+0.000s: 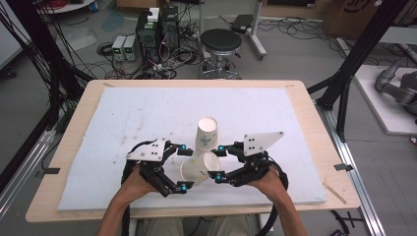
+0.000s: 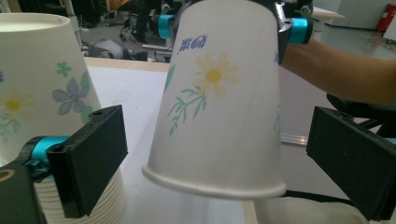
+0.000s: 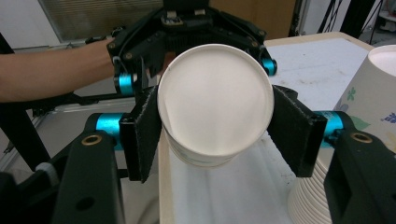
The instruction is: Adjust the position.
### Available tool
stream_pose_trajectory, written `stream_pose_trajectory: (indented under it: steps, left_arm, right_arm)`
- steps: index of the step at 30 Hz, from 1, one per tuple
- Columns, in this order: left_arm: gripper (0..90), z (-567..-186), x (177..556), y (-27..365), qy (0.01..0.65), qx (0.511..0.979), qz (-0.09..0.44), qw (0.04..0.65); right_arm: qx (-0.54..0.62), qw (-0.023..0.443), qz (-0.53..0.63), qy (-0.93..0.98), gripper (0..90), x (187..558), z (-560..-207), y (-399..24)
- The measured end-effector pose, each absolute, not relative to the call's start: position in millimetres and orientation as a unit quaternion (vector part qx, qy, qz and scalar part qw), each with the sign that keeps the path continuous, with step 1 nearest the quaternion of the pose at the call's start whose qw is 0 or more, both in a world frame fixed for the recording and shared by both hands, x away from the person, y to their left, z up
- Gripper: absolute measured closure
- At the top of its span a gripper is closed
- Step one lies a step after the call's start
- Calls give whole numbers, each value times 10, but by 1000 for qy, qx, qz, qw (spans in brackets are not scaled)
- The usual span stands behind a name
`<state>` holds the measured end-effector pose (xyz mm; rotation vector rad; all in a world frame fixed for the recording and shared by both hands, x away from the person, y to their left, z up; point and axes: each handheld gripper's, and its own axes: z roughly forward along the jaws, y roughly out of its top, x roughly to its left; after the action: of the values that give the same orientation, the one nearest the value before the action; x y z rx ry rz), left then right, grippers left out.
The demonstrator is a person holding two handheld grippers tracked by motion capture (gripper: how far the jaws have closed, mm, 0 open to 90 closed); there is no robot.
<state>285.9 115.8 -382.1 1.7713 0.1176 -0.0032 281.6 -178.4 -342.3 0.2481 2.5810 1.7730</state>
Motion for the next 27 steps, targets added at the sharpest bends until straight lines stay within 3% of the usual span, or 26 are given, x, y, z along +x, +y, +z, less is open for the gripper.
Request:
stream_pose_trajectory:
  steps: [14, 25, 27]
  left_arm:
    - [53, -3921, 2873, 1021, 47, 760, -24, 647]
    - [184, -3940, 2867, 1067, 32, 752, -24, 658]
    - [250, -3937, 2862, 1077, 27, 750, -21, 661]
  right_arm:
    - [74, -15, 581, 810, 384, 2830, -3458, -1772]
    - [70, -22, 588, 805, 384, 2831, -3479, -1754]
    - [69, -23, 588, 806, 384, 2835, -3490, -1747]
